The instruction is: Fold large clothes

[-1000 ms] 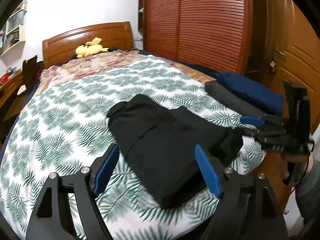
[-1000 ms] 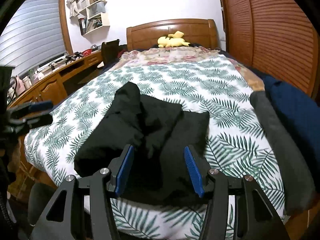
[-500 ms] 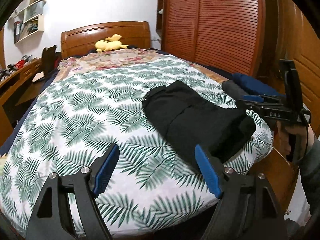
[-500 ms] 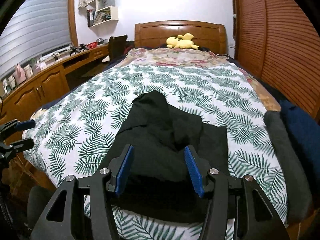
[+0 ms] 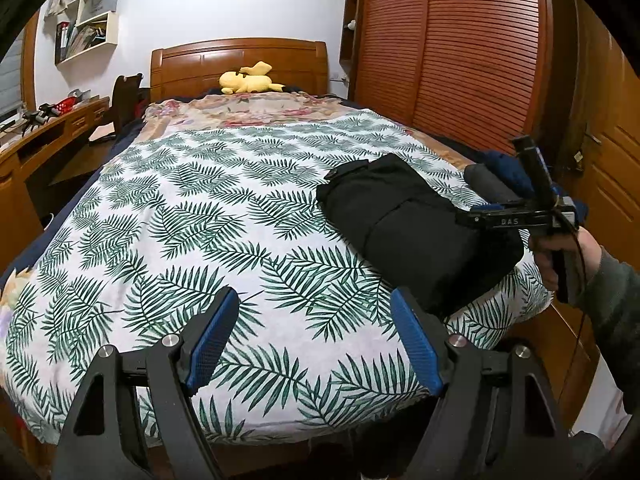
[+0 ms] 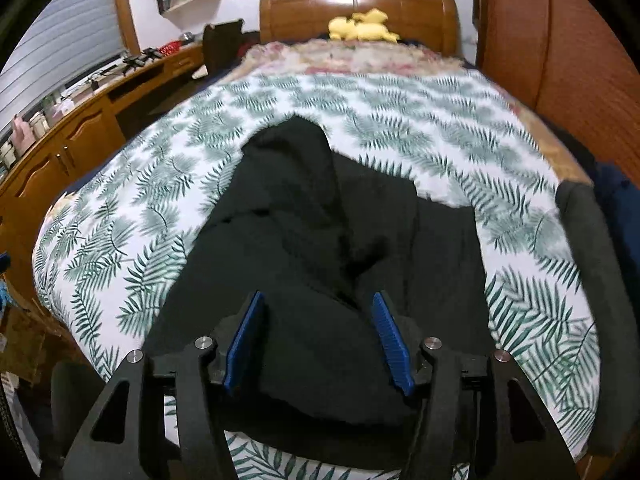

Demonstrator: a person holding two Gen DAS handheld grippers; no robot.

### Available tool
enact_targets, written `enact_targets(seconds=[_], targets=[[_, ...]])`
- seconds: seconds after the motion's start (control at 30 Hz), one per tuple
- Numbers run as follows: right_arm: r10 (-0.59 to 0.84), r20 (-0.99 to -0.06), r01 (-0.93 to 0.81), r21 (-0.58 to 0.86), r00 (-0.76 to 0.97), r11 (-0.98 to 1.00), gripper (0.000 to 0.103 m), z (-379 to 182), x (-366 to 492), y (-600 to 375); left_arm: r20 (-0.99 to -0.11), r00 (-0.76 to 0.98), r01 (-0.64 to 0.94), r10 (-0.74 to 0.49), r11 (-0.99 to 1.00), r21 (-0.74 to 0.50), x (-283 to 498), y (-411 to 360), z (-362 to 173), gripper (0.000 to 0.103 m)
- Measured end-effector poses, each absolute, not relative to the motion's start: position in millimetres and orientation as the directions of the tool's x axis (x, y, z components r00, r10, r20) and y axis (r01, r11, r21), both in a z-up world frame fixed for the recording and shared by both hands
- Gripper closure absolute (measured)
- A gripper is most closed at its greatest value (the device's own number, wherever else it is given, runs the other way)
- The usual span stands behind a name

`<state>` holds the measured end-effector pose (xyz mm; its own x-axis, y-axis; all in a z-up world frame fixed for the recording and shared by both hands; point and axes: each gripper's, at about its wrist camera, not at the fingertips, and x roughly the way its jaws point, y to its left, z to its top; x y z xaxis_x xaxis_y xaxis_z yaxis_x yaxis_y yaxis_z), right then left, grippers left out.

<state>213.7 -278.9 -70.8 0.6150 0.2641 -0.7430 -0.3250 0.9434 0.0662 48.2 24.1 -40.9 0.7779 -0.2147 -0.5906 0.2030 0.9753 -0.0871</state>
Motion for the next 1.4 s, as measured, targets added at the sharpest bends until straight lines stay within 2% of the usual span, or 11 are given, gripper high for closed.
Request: enact_targets(seconds=[0.27,0.47,0.5,0.57,0.6,0.63,0.67,0.73,1.1,1.4], targets=[[0.315,-0.773,-0.296,0.172,0.550,0.940,0.043,-91,230,-290,-0.582,0.788,0.193,-0.202,0.978,-0.079,42,24,-36,0.024],[0.333,-0.776,-0.327,0.173,0.536,0.929,0.044,-96,228,-288,-0.581,0.789,0.195,-0.201,0.978,-0.073,38,19,-33,0.024],[0.337,-0.774,-0.332,0.174,0.536,0.927,0.047,-97,226,-289,-0.581,0.789,0.196,-0.201,0.978,-0.072,37,18,-33,0.024],[0.336,-0.772,-0.343,0.164,0.539,0.925,0.068,-99,222,-290,-0.582,0.789,0.198,-0.199,0.978,-0.065,35,15,-32,0.024],[0.337,-0.769,-0.347,0.159,0.543,0.924,0.072,-99,219,-291,-0.582,0.789,0.198,-0.197,0.978,-0.063,34,14,-31,0.024],[0.342,-0.763,-0.355,0.158,0.548,0.922,0.083,-99,214,-293,-0.582,0.790,0.198,-0.196,0.978,-0.060,33,12,-31,0.024],[0.343,-0.759,-0.360,0.154,0.553,0.920,0.088,-98,212,-293,-0.582,0.790,0.200,-0.196,0.978,-0.058,31,11,-30,0.024],[0.356,-0.742,-0.373,0.154,0.568,0.915,0.091,-95,204,-292,-0.582,0.790,0.202,-0.195,0.978,-0.054,29,8,-29,0.024],[0.401,-0.599,-0.434,0.098,0.693,0.896,0.095,-55,171,-284,-0.598,0.778,0.194,-0.192,0.979,-0.062,30,-2,-35,0.024],[0.336,-0.510,-0.407,-0.031,0.792,0.913,0.096,-21,135,-294,-0.598,0.766,0.225,-0.234,0.970,-0.092,44,-18,-41,0.024]])
